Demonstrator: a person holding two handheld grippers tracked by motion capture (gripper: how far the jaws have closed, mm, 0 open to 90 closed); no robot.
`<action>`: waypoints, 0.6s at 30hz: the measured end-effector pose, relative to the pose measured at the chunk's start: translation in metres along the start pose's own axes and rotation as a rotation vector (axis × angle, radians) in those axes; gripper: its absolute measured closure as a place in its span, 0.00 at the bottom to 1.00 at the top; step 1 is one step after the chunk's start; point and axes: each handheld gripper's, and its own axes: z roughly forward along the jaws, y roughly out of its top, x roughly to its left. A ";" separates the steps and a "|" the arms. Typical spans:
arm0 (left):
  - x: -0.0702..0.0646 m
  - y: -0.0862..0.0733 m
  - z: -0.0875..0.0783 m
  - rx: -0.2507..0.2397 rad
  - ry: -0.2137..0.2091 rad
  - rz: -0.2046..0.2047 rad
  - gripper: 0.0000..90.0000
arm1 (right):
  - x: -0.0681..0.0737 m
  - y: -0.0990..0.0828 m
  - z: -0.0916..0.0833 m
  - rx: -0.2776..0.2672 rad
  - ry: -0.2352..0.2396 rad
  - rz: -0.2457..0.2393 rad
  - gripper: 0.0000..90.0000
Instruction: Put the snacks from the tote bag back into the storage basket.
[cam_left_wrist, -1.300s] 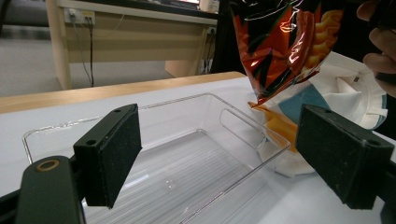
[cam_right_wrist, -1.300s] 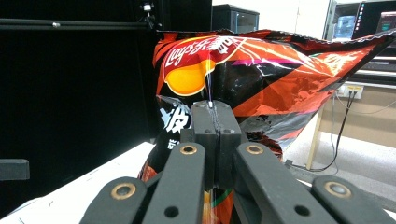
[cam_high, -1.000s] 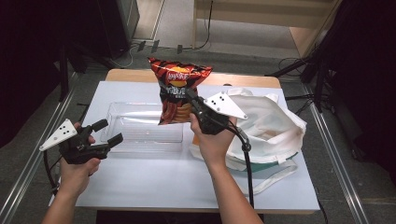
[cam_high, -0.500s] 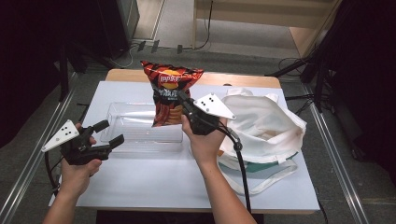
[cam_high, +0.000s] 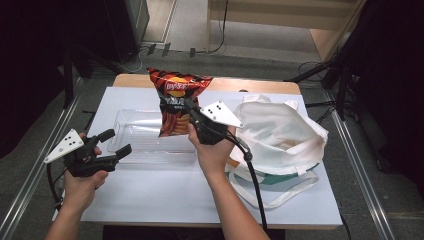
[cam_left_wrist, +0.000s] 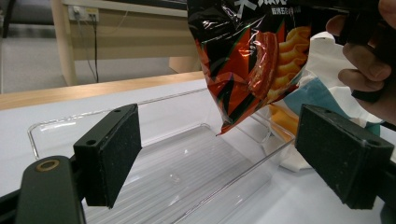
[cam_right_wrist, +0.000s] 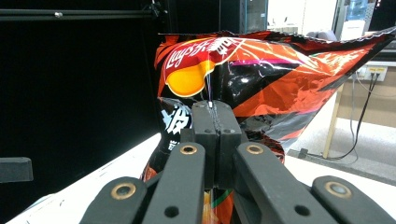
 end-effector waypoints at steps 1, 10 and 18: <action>0.000 0.000 0.000 0.001 0.002 -0.001 0.17 | 0.000 -0.001 0.001 0.002 0.001 0.004 1.00; 0.000 -0.002 0.000 0.008 0.012 0.008 0.17 | 0.004 -0.007 0.008 0.016 0.006 0.004 1.00; 0.006 -0.003 -0.009 0.000 0.034 -0.005 0.17 | 0.010 -0.012 0.016 0.020 0.017 0.007 1.00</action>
